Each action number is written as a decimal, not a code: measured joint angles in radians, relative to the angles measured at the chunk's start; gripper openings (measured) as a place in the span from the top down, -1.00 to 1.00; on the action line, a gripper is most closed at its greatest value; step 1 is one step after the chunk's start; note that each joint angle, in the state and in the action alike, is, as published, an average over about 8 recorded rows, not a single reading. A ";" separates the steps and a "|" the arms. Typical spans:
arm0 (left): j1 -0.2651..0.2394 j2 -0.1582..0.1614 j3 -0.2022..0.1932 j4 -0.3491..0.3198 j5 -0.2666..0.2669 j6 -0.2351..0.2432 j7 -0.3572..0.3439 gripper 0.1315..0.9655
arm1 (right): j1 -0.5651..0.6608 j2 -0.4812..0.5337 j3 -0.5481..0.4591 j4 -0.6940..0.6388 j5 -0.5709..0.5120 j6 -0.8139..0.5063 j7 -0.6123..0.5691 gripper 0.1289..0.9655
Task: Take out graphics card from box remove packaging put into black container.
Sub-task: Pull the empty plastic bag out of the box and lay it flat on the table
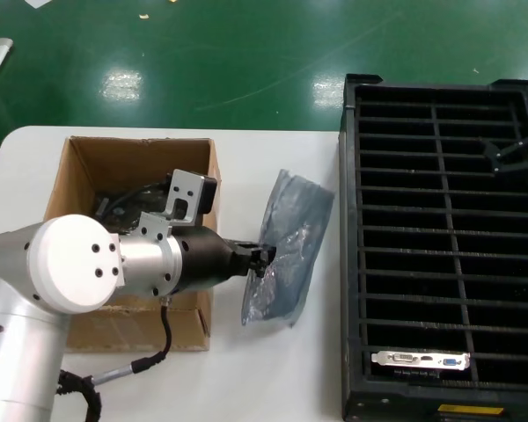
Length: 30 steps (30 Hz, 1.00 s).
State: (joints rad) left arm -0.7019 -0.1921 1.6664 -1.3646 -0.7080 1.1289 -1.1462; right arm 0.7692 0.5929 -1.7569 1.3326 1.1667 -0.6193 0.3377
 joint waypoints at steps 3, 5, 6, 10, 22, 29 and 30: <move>-0.005 -0.002 0.005 0.006 0.004 -0.010 0.000 0.90 | 0.000 0.000 0.000 0.000 0.000 0.000 0.000 -1.00; -0.006 -0.005 0.008 0.005 0.007 -0.014 0.000 0.87 | 0.000 0.000 0.000 0.000 0.000 0.000 0.000 -1.00; -0.005 -0.006 0.009 0.003 0.009 -0.015 0.000 0.84 | 0.000 0.000 0.000 0.000 0.000 0.000 0.000 -1.00; -0.002 -0.012 0.013 -0.011 0.014 -0.019 -0.001 0.72 | 0.000 0.000 0.000 0.000 0.000 0.000 0.000 -1.00; 0.017 -0.112 -0.020 -0.228 -0.012 -0.092 0.145 0.26 | 0.000 0.000 0.000 0.000 0.000 0.000 0.000 -1.00; 0.073 -0.176 -0.098 -0.395 0.074 -0.201 0.278 -0.20 | -0.006 -0.002 0.001 0.002 0.005 0.005 -0.002 -1.00; 0.081 -0.179 -0.104 -0.404 0.076 -0.212 0.289 -0.26 | -0.009 -0.003 0.002 0.003 0.008 0.007 -0.004 -1.00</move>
State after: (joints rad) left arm -0.6211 -0.3716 1.5628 -1.7683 -0.6319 0.9165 -0.8571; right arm 0.7600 0.5895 -1.7551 1.3357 1.1743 -0.6120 0.3340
